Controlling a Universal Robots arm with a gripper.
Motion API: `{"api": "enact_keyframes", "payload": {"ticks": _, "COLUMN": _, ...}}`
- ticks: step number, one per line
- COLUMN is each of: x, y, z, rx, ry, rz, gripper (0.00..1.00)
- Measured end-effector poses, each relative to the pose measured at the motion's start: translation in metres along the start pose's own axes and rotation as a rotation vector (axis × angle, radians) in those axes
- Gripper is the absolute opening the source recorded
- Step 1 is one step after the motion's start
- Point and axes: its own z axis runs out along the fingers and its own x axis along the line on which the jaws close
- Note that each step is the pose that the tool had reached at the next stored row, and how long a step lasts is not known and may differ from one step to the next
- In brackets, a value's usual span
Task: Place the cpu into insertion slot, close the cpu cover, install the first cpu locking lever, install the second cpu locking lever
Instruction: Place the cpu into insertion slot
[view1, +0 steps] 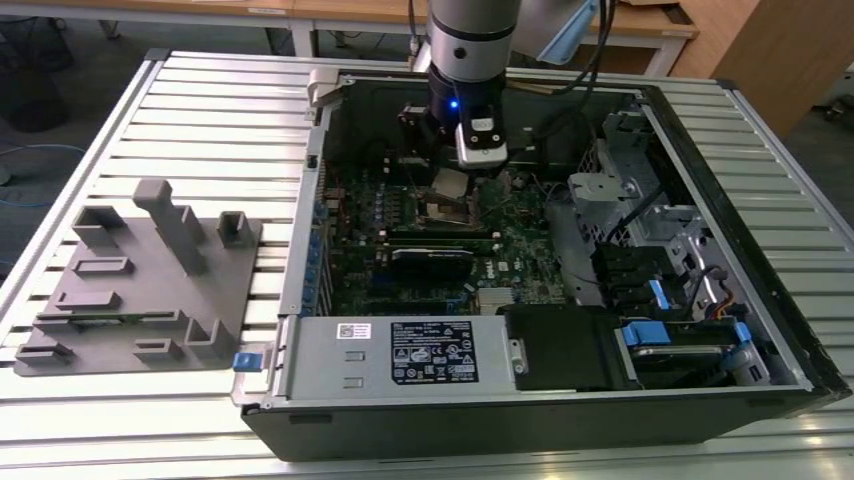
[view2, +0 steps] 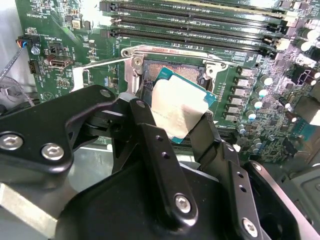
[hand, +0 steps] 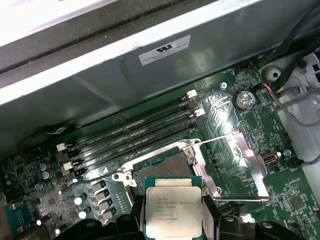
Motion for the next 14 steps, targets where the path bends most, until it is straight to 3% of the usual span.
{"api": "enact_keyframes", "payload": {"ticks": 10, "x": 0.0, "y": -0.0001, "z": 0.0006, "rx": 0.0024, "ry": -0.0099, "rz": 0.135, "gripper": 0.54}}
{"api": "enact_keyframes", "payload": {"ticks": 14, "x": 0.0, "y": -0.0001, "z": 0.0006, "rx": 0.0024, "ry": -0.0102, "rz": 0.138, "gripper": 0.54}}
